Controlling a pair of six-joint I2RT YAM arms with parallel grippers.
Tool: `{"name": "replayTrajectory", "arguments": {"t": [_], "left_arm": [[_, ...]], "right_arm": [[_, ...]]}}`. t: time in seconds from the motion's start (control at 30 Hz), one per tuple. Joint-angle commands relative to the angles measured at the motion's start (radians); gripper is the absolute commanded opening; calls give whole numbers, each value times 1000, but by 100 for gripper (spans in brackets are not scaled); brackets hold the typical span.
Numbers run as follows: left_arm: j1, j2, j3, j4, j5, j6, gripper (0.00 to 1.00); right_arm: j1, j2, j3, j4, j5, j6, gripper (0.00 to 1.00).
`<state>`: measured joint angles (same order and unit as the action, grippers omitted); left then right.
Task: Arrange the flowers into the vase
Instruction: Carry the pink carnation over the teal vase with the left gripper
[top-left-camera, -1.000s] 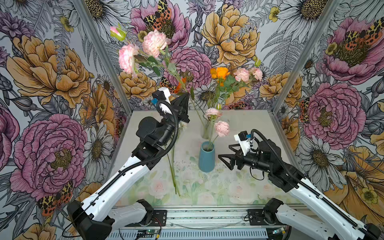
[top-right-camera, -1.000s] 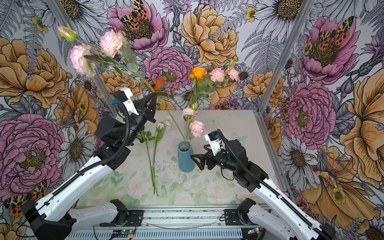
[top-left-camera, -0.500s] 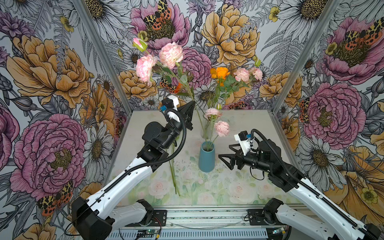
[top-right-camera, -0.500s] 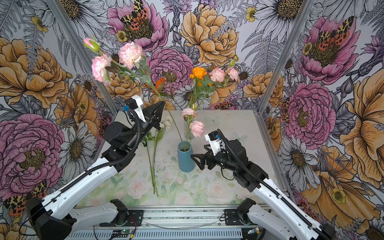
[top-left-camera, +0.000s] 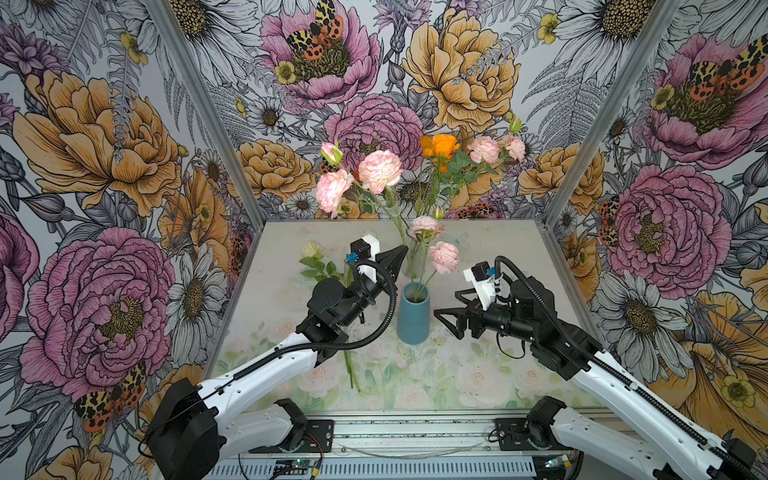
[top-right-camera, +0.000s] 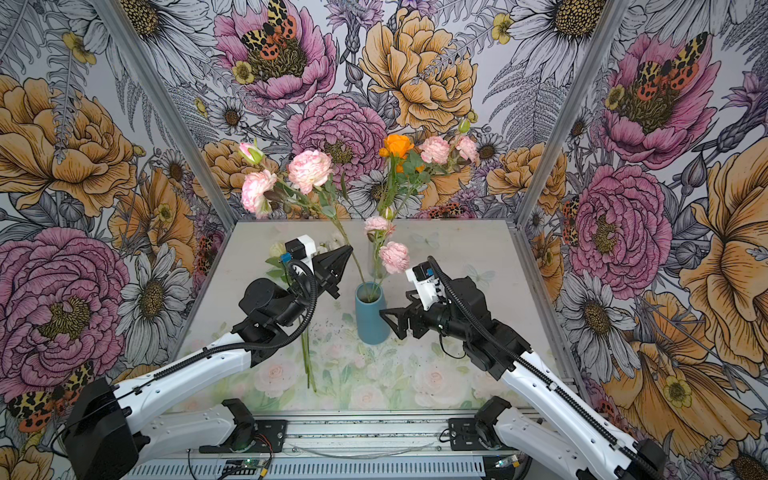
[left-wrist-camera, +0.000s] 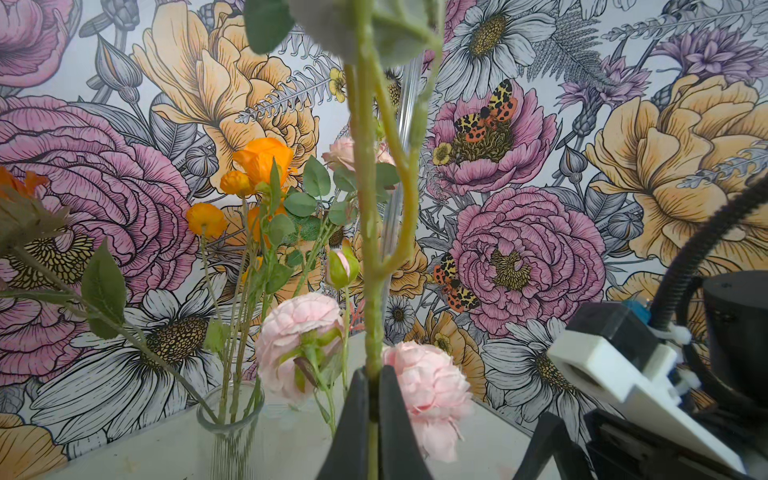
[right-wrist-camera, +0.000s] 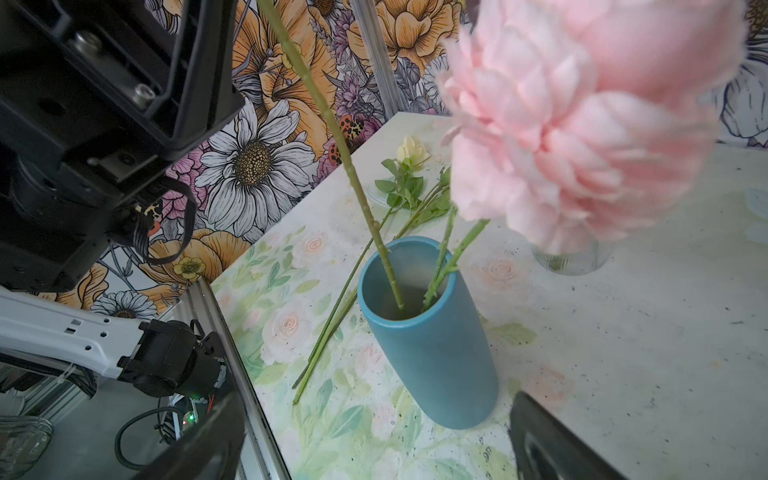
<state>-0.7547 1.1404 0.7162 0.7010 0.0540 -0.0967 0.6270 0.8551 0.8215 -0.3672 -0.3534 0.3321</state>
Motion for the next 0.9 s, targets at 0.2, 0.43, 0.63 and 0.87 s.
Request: {"name": "replayTrajectory", "arguments": {"t": [0.2,0.43,0.63,0.87], "left_arm": [[-15,72,-94,217,54,34,0],[-15,89,-146,234,23,15,0],[-18,102,-186,232,8,14,0],[-18,144,-202,241,-10,15,0]], "right_arm": [[-1,16,3,8,-15,-9,100],[0,25,2,12,-15,-11,100],[1,34,-1,19,-19,-13,100],[3,45,-3,32,-20,-15,100]]}}
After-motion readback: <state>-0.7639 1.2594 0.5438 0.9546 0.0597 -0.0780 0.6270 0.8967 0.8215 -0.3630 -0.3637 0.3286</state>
